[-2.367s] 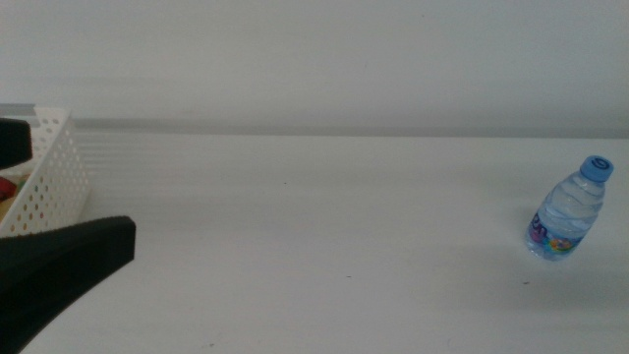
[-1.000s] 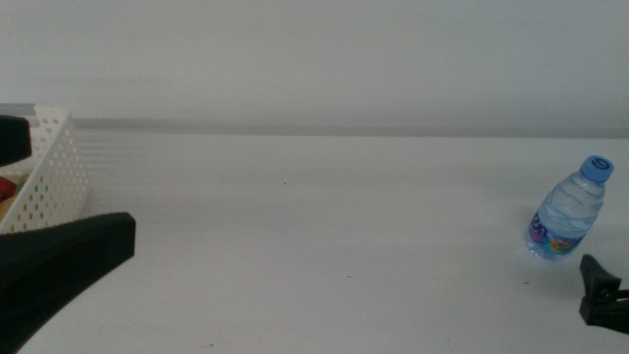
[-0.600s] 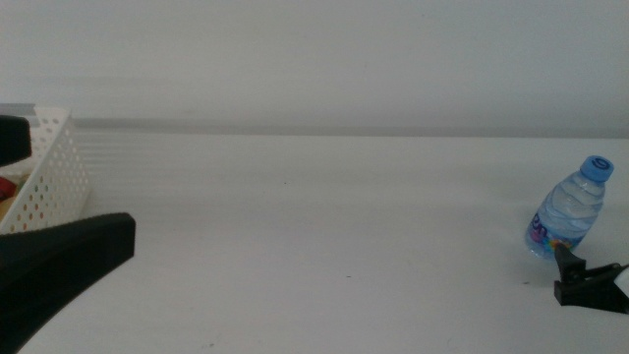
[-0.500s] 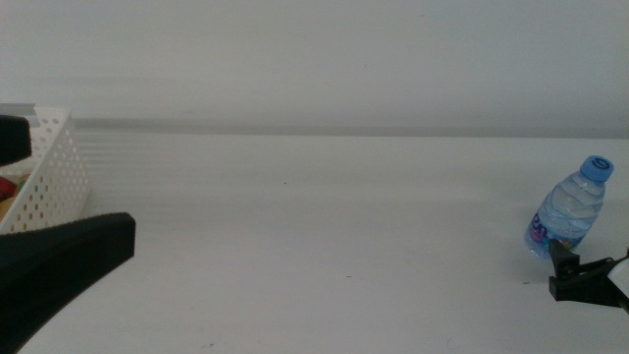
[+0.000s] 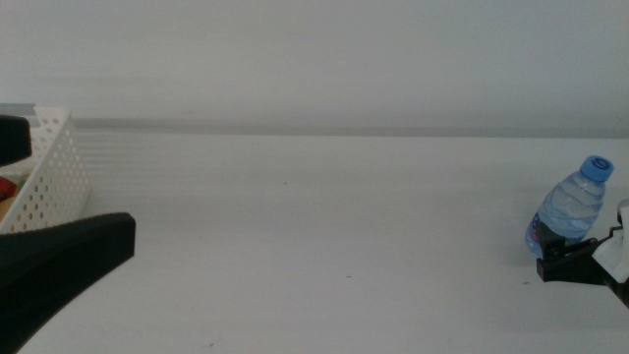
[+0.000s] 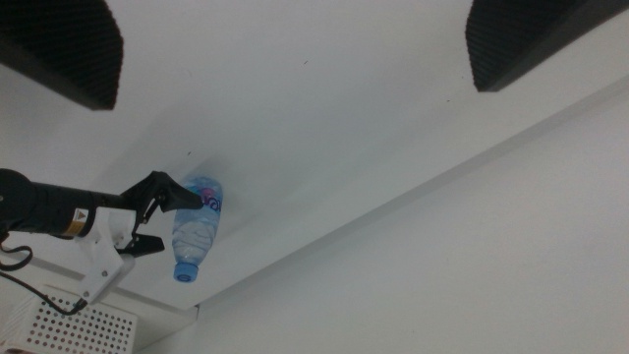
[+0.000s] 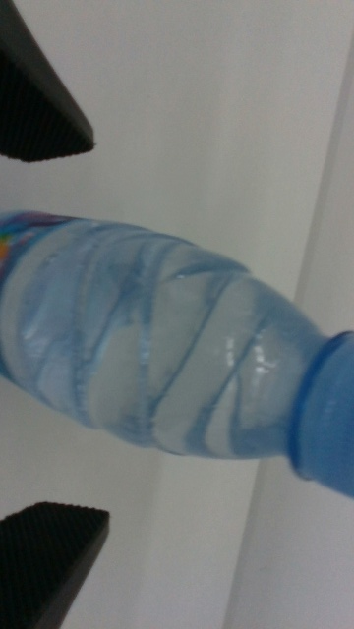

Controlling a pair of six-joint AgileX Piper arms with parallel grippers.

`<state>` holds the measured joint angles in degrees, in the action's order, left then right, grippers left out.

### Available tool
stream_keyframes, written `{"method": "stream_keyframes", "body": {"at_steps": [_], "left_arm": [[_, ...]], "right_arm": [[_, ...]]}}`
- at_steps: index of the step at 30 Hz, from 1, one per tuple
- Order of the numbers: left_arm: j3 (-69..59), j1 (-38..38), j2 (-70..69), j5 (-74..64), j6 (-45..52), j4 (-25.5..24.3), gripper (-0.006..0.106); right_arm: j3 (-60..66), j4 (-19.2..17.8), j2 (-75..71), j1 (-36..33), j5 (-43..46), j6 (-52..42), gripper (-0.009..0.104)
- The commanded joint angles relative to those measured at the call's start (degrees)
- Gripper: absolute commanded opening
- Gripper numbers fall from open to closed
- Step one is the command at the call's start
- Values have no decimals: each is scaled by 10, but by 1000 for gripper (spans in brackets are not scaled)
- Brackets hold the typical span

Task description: Use arms to grab the bottles and put them into the dustbin to the left of the table.

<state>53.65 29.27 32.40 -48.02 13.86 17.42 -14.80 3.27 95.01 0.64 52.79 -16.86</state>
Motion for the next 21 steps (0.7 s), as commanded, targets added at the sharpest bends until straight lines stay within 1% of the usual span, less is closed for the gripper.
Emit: {"method": "stream_keyframes", "body": {"at_steps": [1,3,6,14,15,20,21], "left_arm": [[-2,5,-2,11,-2,5,94],[-2,5,-2,11,-2,5,94],[-2,5,-2,11,-2,5,94],[-2,5,-2,11,-2,5,94],[-2,5,-2,11,-2,5,94],[-2,5,-2,11,-2,5,94],[-2,5,-2,11,-2,5,94]], "right_arm": [[-11,-5,7,5,9,-5,93],[-17,-6,11,5,11,4,93],[-27,-17,20,5,9,20,93],[-58,-19,59,5,10,20,93],[-62,-23,65,5,10,20,93],[-88,-74,108,5,31,48,93],[-93,-78,116,5,36,51,93]]}}
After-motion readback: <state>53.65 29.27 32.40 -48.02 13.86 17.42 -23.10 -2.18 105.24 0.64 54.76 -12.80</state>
